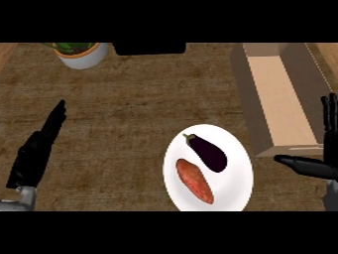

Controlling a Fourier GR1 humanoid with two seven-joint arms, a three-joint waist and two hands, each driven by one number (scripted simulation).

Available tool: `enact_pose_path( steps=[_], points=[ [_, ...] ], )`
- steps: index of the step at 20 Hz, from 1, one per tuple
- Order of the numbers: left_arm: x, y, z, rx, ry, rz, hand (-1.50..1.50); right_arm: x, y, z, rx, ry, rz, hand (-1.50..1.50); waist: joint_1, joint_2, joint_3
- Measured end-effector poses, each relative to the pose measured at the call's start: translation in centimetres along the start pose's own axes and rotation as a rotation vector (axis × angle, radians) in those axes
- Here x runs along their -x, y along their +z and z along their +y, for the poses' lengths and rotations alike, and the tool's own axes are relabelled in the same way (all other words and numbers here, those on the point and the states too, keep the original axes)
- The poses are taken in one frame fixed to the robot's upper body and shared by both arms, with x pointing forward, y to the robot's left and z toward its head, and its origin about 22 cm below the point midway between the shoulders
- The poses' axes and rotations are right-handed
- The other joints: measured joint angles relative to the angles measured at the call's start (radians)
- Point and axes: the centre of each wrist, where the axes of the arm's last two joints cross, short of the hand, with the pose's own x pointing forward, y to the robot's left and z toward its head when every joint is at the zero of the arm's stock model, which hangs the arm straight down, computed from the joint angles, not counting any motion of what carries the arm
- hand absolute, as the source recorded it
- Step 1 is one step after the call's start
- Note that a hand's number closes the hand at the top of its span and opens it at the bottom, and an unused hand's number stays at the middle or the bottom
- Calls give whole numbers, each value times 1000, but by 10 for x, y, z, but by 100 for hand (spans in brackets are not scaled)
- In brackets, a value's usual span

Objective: Pick the eggplant from the plate and place it in the cardboard box

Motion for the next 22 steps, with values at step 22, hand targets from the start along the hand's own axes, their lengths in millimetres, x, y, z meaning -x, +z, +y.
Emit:
enact_pose_path(
  steps=[22],
  points=[
    [31, -23, -6, 70, -74, -19, 0, -50, 88, -35, -549, 589, -189, -150, 22, -11, -16]
  ],
)
